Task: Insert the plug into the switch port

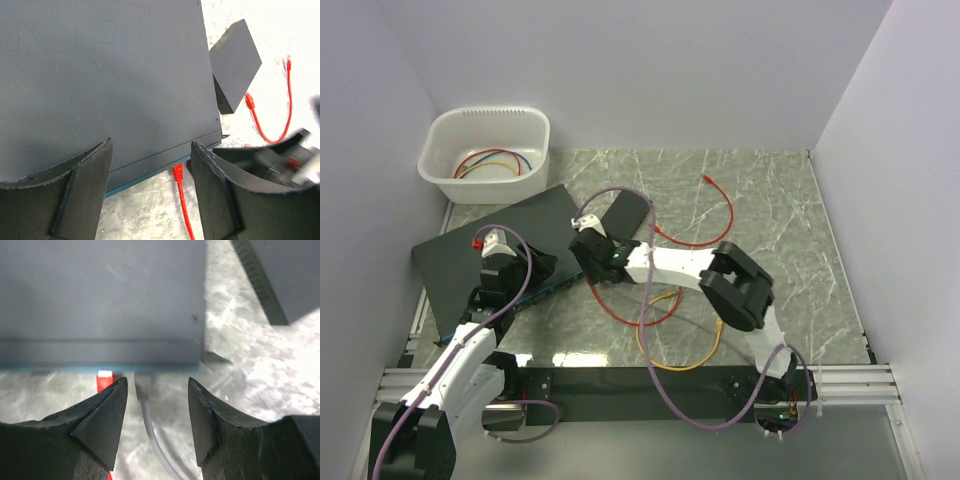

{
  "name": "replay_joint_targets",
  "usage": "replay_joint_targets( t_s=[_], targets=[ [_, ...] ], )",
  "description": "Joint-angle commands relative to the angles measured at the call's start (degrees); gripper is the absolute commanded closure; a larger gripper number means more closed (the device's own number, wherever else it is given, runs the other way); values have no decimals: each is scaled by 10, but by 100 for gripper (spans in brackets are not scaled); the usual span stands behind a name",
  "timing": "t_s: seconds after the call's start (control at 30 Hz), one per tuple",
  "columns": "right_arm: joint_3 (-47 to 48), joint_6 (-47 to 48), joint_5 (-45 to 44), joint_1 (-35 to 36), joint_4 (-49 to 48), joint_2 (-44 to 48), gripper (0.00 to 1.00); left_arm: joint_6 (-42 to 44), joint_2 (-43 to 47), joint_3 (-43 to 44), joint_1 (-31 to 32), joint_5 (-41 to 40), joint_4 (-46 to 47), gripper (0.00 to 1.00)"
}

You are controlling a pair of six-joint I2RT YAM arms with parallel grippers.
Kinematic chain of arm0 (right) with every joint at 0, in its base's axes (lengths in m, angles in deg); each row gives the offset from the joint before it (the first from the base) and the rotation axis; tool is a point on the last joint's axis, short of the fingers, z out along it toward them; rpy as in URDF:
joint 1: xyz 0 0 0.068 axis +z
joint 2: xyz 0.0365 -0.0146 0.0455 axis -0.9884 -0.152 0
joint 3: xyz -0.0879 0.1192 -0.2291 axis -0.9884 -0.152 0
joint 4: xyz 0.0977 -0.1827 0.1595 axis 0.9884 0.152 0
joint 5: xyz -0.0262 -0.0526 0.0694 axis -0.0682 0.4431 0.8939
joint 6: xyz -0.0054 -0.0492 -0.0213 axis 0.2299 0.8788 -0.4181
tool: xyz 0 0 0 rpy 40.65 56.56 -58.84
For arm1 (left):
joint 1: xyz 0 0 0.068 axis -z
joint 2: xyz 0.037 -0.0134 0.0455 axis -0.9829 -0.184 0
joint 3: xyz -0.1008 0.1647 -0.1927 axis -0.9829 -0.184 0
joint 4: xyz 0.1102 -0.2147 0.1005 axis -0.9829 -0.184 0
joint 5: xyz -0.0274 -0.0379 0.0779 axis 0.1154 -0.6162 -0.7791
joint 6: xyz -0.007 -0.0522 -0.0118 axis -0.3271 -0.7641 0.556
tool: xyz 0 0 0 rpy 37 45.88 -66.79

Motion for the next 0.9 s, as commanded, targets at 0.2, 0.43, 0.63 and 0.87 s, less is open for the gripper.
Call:
replay_joint_targets(
  t_s=[0.2,0.43,0.63,0.87],
  targets=[
    [-87,-22,-9,-28,-96,158,41,3,-2,2,-3,2,17,31],
    [-45,-59,88,-105,-105,107,41,4,-3,3,-3,3,17,31],
    [12,-66,150,-127,-108,45,41,5,-10,5,-3,4,17,31],
    [20,-83,218,-121,-120,12,43,6,-15,7,-3,3,19,31]
  ],
)
